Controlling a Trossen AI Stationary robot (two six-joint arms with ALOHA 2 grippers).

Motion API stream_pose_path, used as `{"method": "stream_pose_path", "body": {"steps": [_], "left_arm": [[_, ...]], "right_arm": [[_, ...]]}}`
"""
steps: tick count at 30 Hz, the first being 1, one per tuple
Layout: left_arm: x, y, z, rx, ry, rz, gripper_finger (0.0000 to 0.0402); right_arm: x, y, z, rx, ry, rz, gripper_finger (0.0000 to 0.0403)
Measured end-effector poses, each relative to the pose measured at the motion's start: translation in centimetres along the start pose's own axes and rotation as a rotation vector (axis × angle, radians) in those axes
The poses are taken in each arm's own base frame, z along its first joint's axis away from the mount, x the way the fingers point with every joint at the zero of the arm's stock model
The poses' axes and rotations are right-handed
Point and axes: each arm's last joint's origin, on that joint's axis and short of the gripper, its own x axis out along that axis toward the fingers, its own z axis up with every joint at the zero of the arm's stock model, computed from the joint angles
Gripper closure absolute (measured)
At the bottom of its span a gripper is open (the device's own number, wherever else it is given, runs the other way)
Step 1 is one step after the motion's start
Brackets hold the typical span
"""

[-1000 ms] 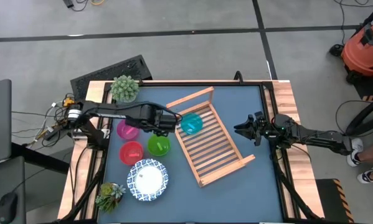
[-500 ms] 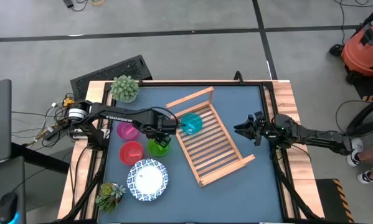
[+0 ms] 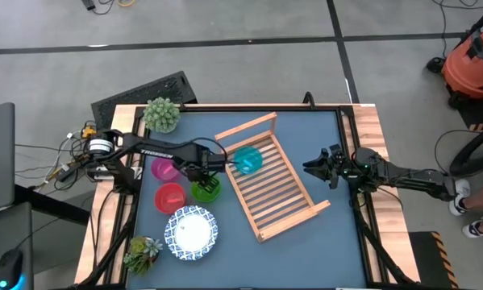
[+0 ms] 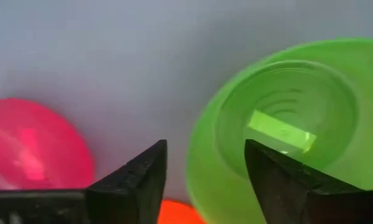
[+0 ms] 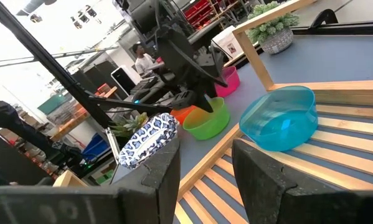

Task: Place and stack bowls onto a shelf
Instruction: Stack the green bowl on top of the blue bowl

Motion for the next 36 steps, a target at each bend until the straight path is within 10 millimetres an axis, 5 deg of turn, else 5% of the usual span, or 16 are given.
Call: {"method": "stream_pose_path", "body": {"steps": [10,18,26,36], "left_arm": [[1.0,0.3,-0.3,0.001,0.012,-0.015,0.0388],[-0.5,0.0,0.9,-0.122,0.004,-0.066,0.0401],[-4.6,-0.3,1.2,-0.341,-0.006,-0.191,0.0401],[-9.7,-0.7,2.1,-0.848,-0.191,-0.547,0.0401]], "right_arm": [[0.0,0.0,0.0,0.0,0.0,0.0,0.0232],[0.0,0.0,0.0,0.005,0.0,0.0,0.0232],[0.0,0.0,0.0,0.008,0.0,0.0,0.0232],[0.0,0.0,0.0,0.008,0.0,0.0,0.0232]]}}
